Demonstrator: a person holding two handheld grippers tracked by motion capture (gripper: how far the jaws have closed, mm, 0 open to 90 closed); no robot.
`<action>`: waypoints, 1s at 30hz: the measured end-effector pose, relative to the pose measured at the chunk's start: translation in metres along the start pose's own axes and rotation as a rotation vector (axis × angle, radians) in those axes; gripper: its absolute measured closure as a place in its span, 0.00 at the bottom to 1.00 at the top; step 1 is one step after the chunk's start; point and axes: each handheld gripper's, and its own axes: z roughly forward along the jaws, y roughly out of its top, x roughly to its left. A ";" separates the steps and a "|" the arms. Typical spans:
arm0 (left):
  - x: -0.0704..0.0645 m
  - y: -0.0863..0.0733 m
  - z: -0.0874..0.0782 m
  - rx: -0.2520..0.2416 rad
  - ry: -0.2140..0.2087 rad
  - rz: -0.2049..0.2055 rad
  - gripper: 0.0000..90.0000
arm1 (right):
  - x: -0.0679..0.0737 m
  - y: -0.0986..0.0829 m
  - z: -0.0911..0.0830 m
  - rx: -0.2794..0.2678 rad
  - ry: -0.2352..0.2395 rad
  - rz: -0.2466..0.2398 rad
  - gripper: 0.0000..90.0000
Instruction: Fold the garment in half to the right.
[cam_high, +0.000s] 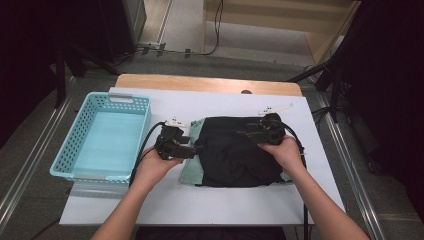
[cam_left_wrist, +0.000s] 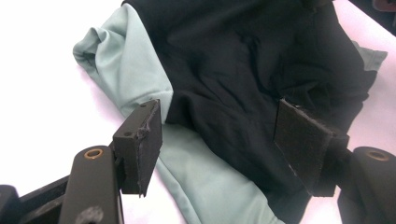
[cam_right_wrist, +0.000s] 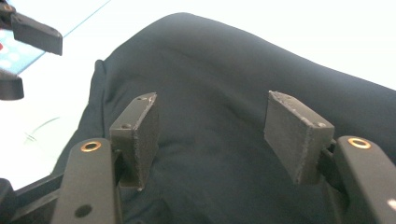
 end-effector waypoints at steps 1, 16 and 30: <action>-0.001 -0.001 -0.001 0.001 0.002 0.007 0.37 | 0.000 0.000 0.001 0.000 0.000 0.000 0.38; -0.008 -0.018 -0.009 -0.017 -0.028 0.020 0.37 | 0.008 0.004 0.009 0.011 0.009 -0.022 0.38; -0.015 -0.035 -0.005 0.020 -0.010 0.051 0.37 | 0.018 0.005 0.013 0.012 0.029 -0.035 0.38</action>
